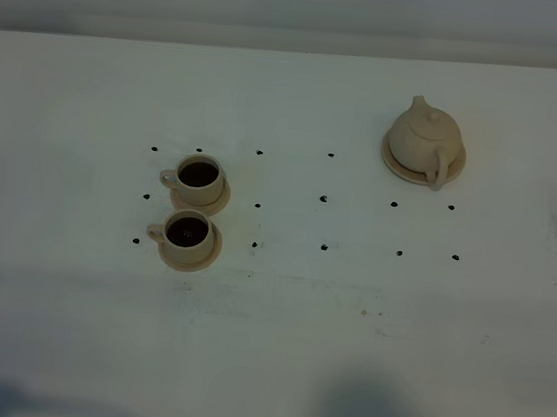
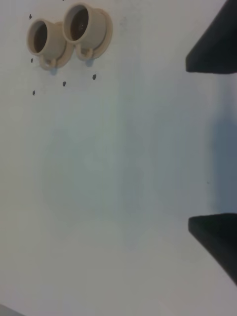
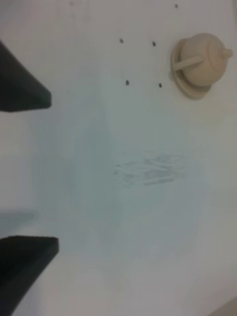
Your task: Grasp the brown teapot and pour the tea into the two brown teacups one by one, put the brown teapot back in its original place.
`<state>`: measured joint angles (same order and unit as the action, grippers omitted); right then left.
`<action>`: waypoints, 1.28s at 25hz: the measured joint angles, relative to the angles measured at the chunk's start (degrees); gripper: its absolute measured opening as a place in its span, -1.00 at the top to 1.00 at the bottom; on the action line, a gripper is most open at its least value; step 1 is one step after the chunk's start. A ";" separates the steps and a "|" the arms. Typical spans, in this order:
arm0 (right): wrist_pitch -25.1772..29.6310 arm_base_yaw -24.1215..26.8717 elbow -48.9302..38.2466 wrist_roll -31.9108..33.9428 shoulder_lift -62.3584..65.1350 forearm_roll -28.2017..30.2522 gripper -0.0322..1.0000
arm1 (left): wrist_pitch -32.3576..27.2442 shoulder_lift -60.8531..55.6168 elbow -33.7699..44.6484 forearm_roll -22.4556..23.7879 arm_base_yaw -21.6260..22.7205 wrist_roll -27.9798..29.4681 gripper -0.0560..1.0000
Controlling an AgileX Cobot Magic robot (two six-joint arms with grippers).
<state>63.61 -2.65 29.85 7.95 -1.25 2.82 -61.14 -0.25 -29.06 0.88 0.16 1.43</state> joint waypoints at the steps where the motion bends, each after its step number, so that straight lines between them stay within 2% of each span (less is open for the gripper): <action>1: 0.00 0.00 -0.05 0.00 0.62 0.00 -0.05 | 0.00 0.00 0.00 0.00 0.00 0.00 -0.18; 15: 0.06 0.25 -0.05 0.01 1.68 -0.09 0.19 | 0.00 0.00 0.00 0.00 0.00 0.00 -0.18; 22: 0.06 1.82 -0.05 -2.58 1.68 -2.82 0.35 | 0.00 0.00 0.00 0.00 0.00 0.00 -0.18; 32: 0.06 2.49 -0.05 -3.05 1.68 -2.82 0.54 | 0.00 0.00 0.00 0.00 0.00 0.00 -0.18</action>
<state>63.68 -0.16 29.80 4.90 0.43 0.00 -61.14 -0.25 -29.06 0.88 0.16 1.43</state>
